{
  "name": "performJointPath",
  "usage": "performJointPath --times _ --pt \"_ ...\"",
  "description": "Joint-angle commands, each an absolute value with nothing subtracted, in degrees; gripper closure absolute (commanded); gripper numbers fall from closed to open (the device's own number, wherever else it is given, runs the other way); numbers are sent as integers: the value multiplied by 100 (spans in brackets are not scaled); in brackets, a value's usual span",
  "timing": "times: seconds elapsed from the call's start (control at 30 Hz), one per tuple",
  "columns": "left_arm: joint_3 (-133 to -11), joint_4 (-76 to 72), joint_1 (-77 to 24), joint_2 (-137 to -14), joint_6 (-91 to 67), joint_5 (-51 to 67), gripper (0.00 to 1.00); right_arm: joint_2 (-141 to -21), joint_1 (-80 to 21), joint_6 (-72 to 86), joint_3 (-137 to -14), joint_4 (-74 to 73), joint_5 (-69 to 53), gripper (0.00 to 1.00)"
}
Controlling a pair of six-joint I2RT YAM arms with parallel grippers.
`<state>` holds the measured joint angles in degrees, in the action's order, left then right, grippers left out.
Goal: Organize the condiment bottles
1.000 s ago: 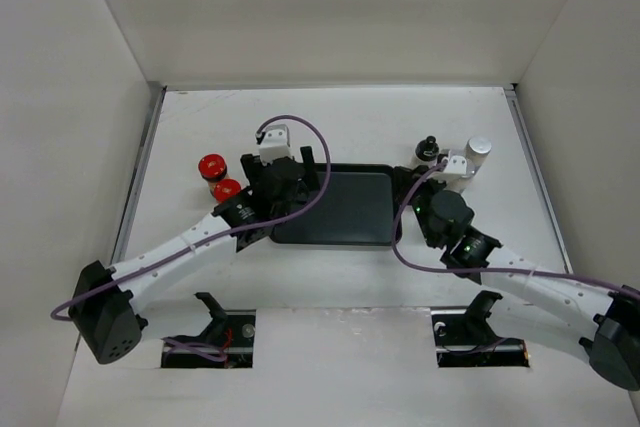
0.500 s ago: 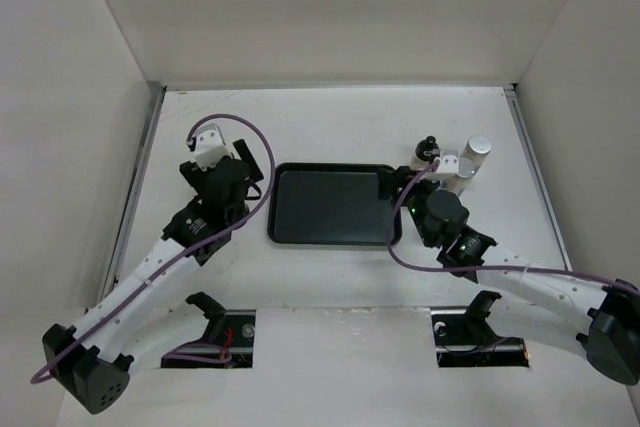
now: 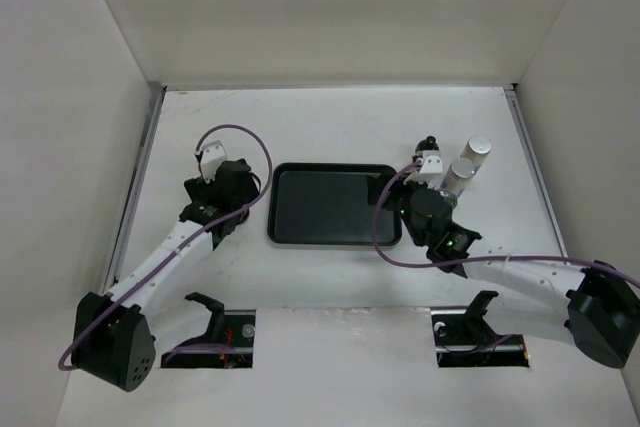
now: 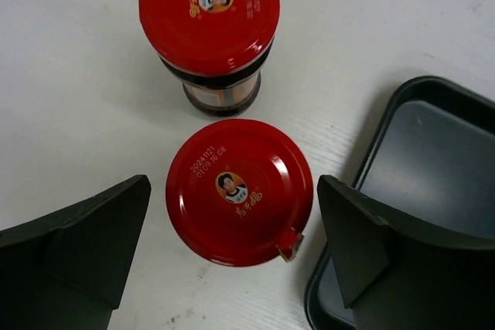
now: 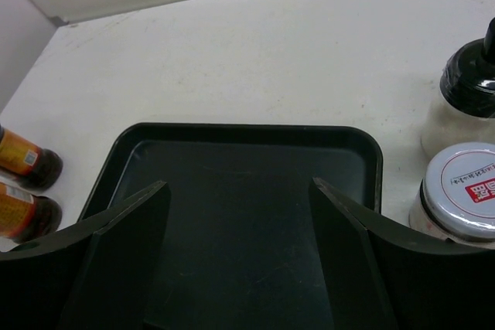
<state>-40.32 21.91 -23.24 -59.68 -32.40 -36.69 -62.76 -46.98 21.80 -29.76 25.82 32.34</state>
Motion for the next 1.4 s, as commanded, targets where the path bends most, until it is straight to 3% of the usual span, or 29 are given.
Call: performJointPath --times 0.0,0.1,0.33,0.43,0.63,0.83,1.13,1.37 --pt "-3815 1619 -2088 -6134 -3305 -3147 11 -6354 -4750 2136 -3138 3006 3164 21" --pt "-3727 1319 -1965 -6284 -3296 -2998 15 -6451 -4750 2136 -3138 3076 3147 20" --pt "-3612 1221 -1999 -5978 -3278 -3084 52 -6478 -4750 2136 -3138 3085 3076 20" --pt "-3779 1353 -2227 -5652 -3234 -3304 60 -6469 -4750 2171 -3103 3129 3059 20" --pt "-4604 1495 -3132 -5378 -2954 -4183 62 -6495 -4750 2206 -3085 3155 2988 20" --pt "-5080 591 -3704 -6335 -2857 -4166 62 -6443 -4706 2224 -3050 3173 2988 20" --pt "-5844 -623 -3564 -8277 -2646 -3639 62 -6495 -4636 2250 -3006 3234 2988 19" --pt "-5924 -1107 -3388 -9034 -2575 -3551 59 -6548 -4627 2268 -3023 3234 2944 19"
